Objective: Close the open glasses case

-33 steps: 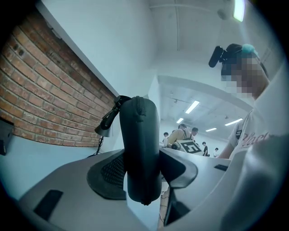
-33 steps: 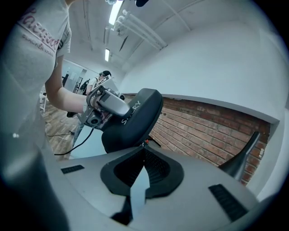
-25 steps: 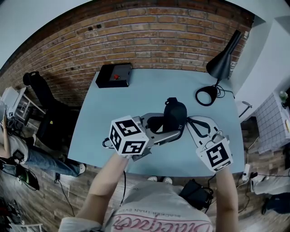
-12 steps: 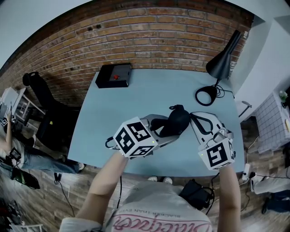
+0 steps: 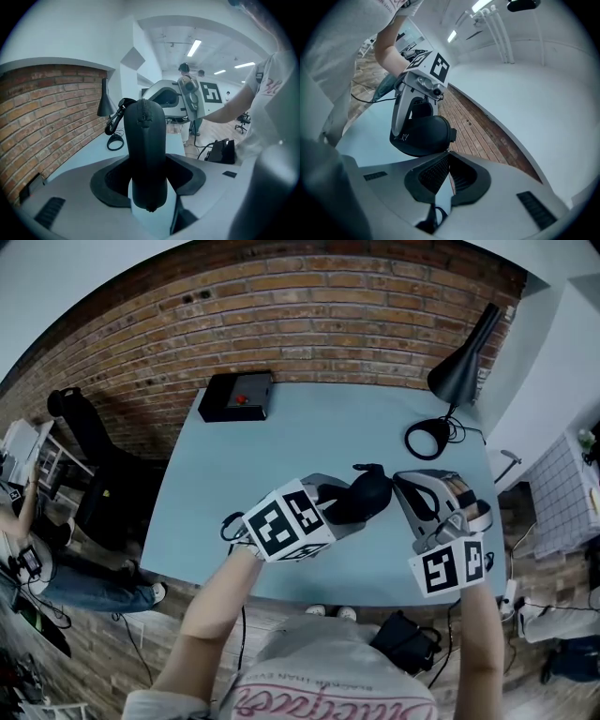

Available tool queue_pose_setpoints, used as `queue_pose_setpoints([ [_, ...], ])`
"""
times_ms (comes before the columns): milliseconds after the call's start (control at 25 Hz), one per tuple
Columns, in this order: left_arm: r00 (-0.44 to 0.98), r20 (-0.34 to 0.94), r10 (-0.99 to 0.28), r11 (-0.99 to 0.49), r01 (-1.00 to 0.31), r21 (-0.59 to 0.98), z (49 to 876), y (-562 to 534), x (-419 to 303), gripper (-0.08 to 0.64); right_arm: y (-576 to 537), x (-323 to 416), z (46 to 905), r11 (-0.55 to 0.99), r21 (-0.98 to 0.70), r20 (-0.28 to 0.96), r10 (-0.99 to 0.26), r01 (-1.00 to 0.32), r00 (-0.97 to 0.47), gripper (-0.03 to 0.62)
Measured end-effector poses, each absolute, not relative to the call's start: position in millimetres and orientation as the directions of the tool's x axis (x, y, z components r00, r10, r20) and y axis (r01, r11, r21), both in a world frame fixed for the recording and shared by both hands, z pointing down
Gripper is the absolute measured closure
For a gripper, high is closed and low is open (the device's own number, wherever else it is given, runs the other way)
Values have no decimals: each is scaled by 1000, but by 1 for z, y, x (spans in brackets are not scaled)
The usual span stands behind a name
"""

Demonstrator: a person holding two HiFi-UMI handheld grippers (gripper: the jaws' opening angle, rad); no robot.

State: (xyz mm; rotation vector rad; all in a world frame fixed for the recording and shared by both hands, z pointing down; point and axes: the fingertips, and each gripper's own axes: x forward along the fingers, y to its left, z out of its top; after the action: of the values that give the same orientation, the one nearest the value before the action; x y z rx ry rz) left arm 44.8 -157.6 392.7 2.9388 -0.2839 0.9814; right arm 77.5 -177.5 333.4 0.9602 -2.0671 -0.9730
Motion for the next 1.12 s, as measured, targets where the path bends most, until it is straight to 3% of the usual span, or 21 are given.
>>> queue_pose_setpoints([
  [360, 579, 739, -344, -939, -234, -254, 415, -178, 40, 339, -176, 66, 339, 272, 960, 214, -871, -70, -442, 575],
  [440, 567, 729, -383, -924, -241, -297, 415, -183, 41, 339, -178, 66, 338, 265, 962, 208, -873, -71, -440, 575],
  [680, 689, 521, -504, -856, -317, -408, 387, -191, 46, 327, -188, 80, 326, 330, 878, 168, -890, -347, -423, 577],
  [800, 767, 390, -509, -847, -365, -387, 370, -187, 47, 325, -190, 88, 320, 391, 769, 158, -883, -505, -442, 577],
  [1120, 858, 247, -450, -877, -372, -305, 352, -178, 49, 298, -186, 87, 317, 532, 505, 120, -823, -679, -555, 577],
])
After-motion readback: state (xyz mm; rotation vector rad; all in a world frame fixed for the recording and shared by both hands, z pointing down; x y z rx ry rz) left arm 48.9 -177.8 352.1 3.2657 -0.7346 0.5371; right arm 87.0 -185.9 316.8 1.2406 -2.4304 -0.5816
